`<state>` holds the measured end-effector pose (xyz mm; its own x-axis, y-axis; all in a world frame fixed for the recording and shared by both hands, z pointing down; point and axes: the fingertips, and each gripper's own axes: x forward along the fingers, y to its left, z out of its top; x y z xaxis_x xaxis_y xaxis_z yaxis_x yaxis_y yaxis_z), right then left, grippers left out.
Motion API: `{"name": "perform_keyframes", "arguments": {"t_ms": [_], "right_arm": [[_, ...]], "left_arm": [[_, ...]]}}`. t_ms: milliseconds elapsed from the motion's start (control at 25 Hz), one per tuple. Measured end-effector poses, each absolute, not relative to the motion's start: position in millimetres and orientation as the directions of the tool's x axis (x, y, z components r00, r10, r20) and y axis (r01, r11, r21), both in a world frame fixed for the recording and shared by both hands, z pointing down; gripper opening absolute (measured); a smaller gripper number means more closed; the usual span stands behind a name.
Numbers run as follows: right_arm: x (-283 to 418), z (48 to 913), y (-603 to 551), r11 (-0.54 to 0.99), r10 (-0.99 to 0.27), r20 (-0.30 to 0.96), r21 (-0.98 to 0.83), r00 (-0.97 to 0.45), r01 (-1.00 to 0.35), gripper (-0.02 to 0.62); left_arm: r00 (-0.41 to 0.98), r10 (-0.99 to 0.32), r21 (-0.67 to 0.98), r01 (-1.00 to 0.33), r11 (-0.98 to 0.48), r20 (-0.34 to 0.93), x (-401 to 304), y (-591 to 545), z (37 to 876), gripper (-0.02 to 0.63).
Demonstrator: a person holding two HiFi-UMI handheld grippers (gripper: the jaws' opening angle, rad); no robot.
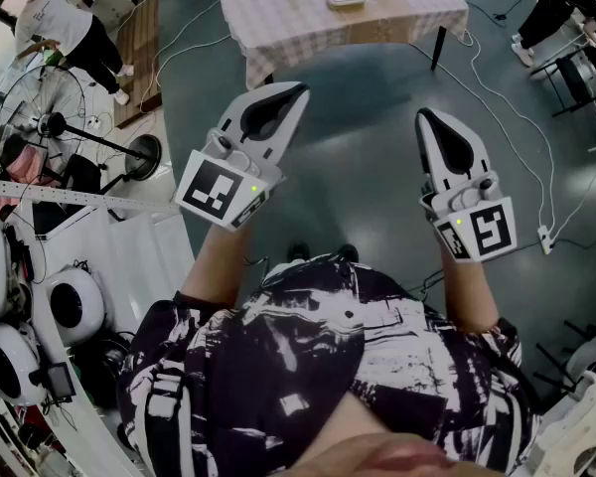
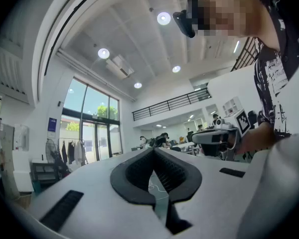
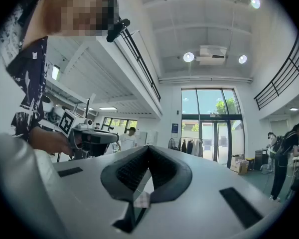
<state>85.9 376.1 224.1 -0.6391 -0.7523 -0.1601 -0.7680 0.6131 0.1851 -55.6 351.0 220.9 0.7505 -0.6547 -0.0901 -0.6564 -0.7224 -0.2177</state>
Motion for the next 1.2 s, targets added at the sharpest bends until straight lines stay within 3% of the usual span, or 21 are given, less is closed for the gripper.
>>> {"name": "perform_keyframes", "arguments": {"t_ms": [960,1040,1080,1120,1200], "right_arm": [[87.1,217.7,376.3,0.648,-0.723,-0.196,0.137,-0.662,-0.749,0.005],[90.0,213.8,371.7,0.638,-0.733,-0.227,0.101,-0.642,-0.764,0.353],[93.3,211.5,369.7,0.622,-0.744,-0.247,0.081,-0.621,-0.779,0.494],[96.5,209.5,369.2,0.606,-0.754,-0.267,0.07,-0.6,-0.792,0.571],[97.8,208.1,371.9,0.595,-0.755,-0.287,0.078,-0.589,-0.8,0.575]], "left_arm": [[0.747,-0.658,-0.214,-0.661,-0.719,-0.097,-54.4,354.1,217.5,0.0],[0.747,-0.658,-0.213,-0.662,-0.719,-0.098,-54.6,354.9,216.7,0.0],[0.747,-0.658,-0.214,-0.662,-0.719,-0.099,-54.2,355.2,216.2,0.0],[0.747,-0.658,-0.214,-0.662,-0.719,-0.099,-53.8,355.5,215.9,0.0],[0.747,-0.657,-0.214,-0.661,-0.719,-0.101,-52.9,356.0,215.1,0.0]]}}
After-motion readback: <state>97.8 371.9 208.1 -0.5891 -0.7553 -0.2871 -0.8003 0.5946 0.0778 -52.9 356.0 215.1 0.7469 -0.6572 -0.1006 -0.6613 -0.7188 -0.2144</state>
